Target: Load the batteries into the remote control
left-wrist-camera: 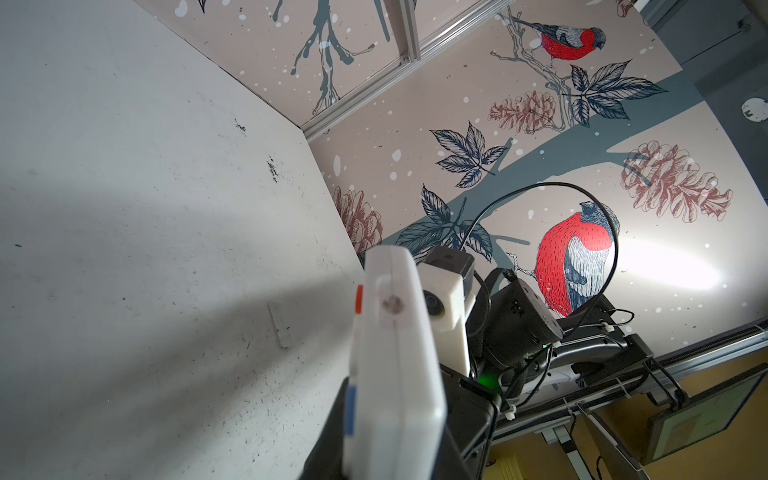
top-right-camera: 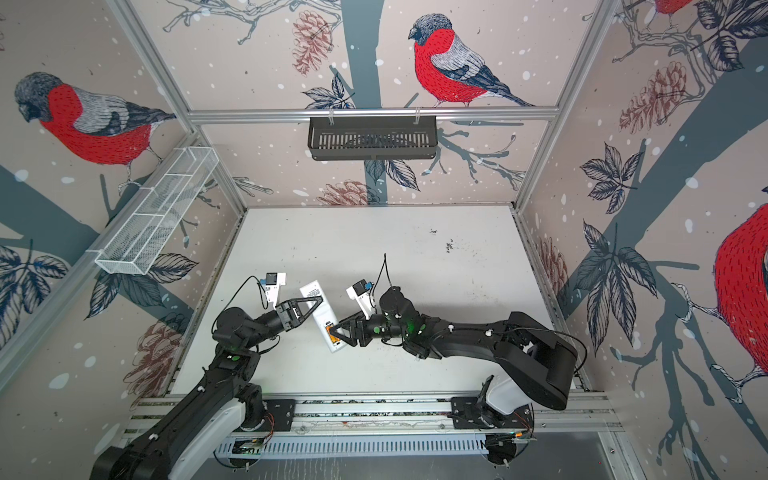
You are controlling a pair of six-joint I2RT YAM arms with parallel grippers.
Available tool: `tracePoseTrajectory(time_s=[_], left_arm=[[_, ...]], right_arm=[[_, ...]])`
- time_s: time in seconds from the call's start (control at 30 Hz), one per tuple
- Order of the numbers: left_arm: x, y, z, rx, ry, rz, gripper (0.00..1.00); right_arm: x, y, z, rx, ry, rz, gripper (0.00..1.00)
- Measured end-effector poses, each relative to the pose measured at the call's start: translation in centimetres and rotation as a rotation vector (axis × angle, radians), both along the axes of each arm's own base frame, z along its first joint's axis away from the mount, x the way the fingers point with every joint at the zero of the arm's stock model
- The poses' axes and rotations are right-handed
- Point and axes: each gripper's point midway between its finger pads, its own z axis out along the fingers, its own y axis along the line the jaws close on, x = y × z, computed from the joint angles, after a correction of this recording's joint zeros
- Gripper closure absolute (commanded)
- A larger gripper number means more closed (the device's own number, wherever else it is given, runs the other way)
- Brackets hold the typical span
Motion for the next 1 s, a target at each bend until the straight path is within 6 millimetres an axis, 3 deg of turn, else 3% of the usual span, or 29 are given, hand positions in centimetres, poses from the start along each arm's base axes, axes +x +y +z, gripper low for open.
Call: tracePoseTrajectory(time_s=[0.13, 0.53, 0.87, 1.0], left_arm=[[0.0, 0.0, 0.0, -0.003, 0.005, -0.001, 1.00], [0.0, 0.0, 0.0, -0.002, 0.004, -0.002, 1.00], [0.0, 0.0, 0.0, -0.003, 0.004, 0.001, 1.00], [0.0, 0.0, 0.1, -0.003, 0.002, 0.001, 1.00]], right_arm=[[-0.6, -0.5, -0.4, -0.005, -0.008, 0.023, 0.44], [-2.2, -1.1, -0.7, 0.029, 0.008, 0.101, 0.63], [-2.0, -1.8, -0.6, 0.053, 0.051, 0.105, 0.57], [-2.0, -1.8, -0.7, 0.052, 0.054, 0.110, 0.59]])
